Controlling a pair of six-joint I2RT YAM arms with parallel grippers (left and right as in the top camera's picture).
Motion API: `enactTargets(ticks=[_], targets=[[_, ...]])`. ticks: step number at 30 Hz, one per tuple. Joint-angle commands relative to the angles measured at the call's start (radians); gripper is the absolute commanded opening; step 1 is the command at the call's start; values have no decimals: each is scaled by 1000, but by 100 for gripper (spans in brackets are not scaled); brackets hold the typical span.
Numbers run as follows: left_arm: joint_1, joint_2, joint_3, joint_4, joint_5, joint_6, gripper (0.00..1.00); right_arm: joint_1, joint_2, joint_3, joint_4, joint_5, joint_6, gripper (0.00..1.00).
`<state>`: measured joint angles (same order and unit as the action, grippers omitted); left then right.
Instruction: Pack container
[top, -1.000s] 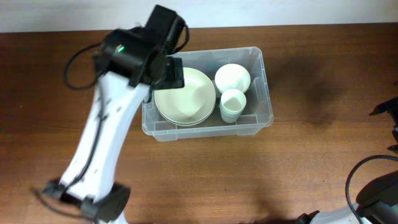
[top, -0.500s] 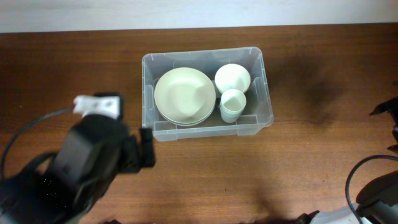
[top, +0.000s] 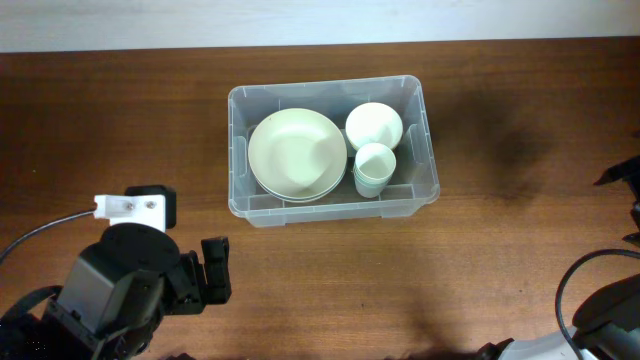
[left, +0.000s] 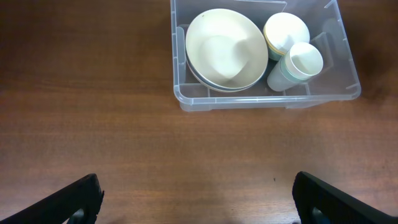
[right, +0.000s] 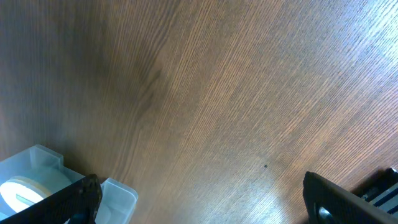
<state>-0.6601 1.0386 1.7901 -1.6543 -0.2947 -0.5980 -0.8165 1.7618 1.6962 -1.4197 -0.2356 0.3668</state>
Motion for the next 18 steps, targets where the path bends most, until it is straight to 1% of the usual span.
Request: enactTargets(ticks=[1, 5, 11, 13, 16, 18], targets=[[-5, -3, -27, 32, 7, 96, 99, -2, -3, -6, 0, 5, 9, 99], [-5, -2, -103, 149, 10, 295, 99, -2, -3, -6, 0, 5, 9, 99], [8, -15, -323, 402, 23, 481, 100, -2, -3, -6, 0, 5, 9, 99], [45, -43, -421, 509, 70, 569, 100, -2, -3, -6, 0, 5, 9, 99], [134, -108, -585, 679, 192, 706, 100, -2, -3, -6, 0, 5, 9, 99], [204, -158, -696, 792, 283, 758, 100, -2, -3, -6, 0, 5, 9, 99]])
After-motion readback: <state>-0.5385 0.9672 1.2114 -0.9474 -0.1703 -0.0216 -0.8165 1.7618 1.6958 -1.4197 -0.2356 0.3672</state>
